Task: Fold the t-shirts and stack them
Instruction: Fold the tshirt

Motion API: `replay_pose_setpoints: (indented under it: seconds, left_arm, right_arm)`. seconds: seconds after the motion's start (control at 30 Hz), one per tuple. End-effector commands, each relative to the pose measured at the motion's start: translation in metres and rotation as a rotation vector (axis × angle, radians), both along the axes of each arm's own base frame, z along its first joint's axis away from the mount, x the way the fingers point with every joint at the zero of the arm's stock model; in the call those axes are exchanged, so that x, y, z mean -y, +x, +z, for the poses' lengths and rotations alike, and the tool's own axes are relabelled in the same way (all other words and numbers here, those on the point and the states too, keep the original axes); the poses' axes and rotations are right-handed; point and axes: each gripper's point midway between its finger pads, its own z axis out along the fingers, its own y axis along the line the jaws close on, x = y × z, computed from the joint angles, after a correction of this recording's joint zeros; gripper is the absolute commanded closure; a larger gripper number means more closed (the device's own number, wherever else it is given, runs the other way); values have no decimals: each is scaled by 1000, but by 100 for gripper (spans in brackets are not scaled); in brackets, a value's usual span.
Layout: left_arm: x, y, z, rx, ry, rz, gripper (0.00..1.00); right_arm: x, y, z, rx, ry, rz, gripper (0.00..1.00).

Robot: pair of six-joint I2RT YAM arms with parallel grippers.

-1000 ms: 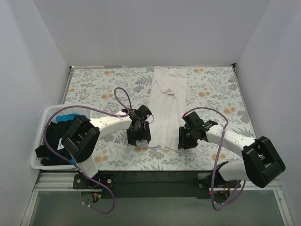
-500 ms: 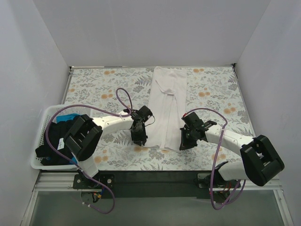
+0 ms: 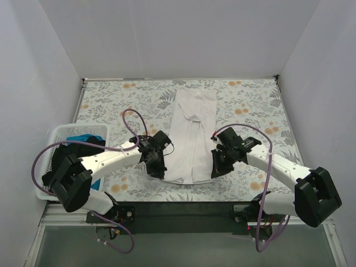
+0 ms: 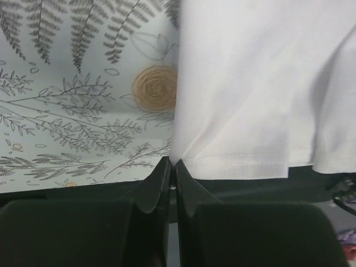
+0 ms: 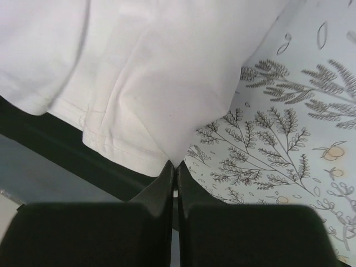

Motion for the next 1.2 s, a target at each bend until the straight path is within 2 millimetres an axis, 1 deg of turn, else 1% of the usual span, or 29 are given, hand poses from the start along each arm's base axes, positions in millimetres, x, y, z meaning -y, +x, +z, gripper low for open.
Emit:
replay_pose_setpoints:
  seconds: [0.0,0.03,0.07,0.1,0.13,0.17,0.2,0.23,0.27,0.3,0.33,0.37,0.4,0.47,0.5,0.53,0.57,0.6,0.67,0.7,0.77,0.8,0.83,0.93,0.97,1.0,1.17]
  left_arm:
    - [14,31,27,76,-76,54,100]
    - [24,49,35,109,-101,59,100]
    - [26,61,36,125,-103,71,100]
    - [24,76,37,138,-106,101,100]
    - [30,89,42,150,-134,104,100]
    - [37,105,43,158,-142,92,100]
    - [38,120,48,176,-152,104,100]
    - [36,134,46,202,-124,116,100]
    - [42,151,51,229,-119,108,100]
    - [40,163,50,236,-112,117,100]
    - [41,171,50,243,-113,116,100]
    - [37,191,48,275,-86,128,100]
    - [37,201,49,292,-87,130,100]
    - [39,223,54,327,-84,139,100]
    - [37,232,46,327,-68,140,100]
    - [37,238,44,335,-67,140,100]
    - [37,245,44,347,-69,143,100]
    - [39,255,47,375,-81,141,100]
    - [39,264,49,403,-88,142,100]
    - [40,271,52,432,-94,135,100]
    - [37,277,53,455,-94,137,100]
    - [37,284,55,480,-102,139,100]
    - [36,286,53,487,-100,133,100]
    - [38,295,51,517,-106,111,100]
    - [39,296,47,516,-105,106,100]
    - [41,300,47,525,-110,102,100]
    - [37,307,35,533,-88,102,100]
  right_arm:
    - [0,27,28,95,5,3,99]
    - [-2,40,34,125,-1,6,99]
    - [0,50,36,142,-11,-3,99]
    - [1,59,37,155,-21,-12,99]
    - [-2,73,41,169,-25,-15,99]
    - [0,82,42,181,-28,-14,99]
    - [-1,92,45,197,-32,-16,99]
    - [-3,107,49,220,-46,-22,99]
    - [-1,119,52,241,-55,-26,99]
    - [0,127,53,253,-64,-30,99]
    - [2,137,50,260,-81,-38,99]
    - [5,152,57,291,-83,-52,99]
    - [8,161,54,293,-100,-62,99]
    - [12,181,61,330,-98,-79,99]
    - [14,188,56,325,-111,-74,99]
    - [15,193,56,335,-117,-72,99]
    - [16,202,60,356,-120,-81,99]
    - [20,208,57,363,-141,-76,99]
    - [22,219,58,393,-142,-84,99]
    - [22,223,59,402,-135,-84,99]
    - [21,235,63,435,-119,-88,99]
    - [21,238,61,437,-119,-88,99]
    - [19,245,63,457,-109,-86,99]
    - [14,256,62,470,-79,-84,99]
    - [14,259,62,472,-73,-88,99]
    - [12,261,58,467,-66,-83,99]
    - [10,276,58,509,-43,-83,99]
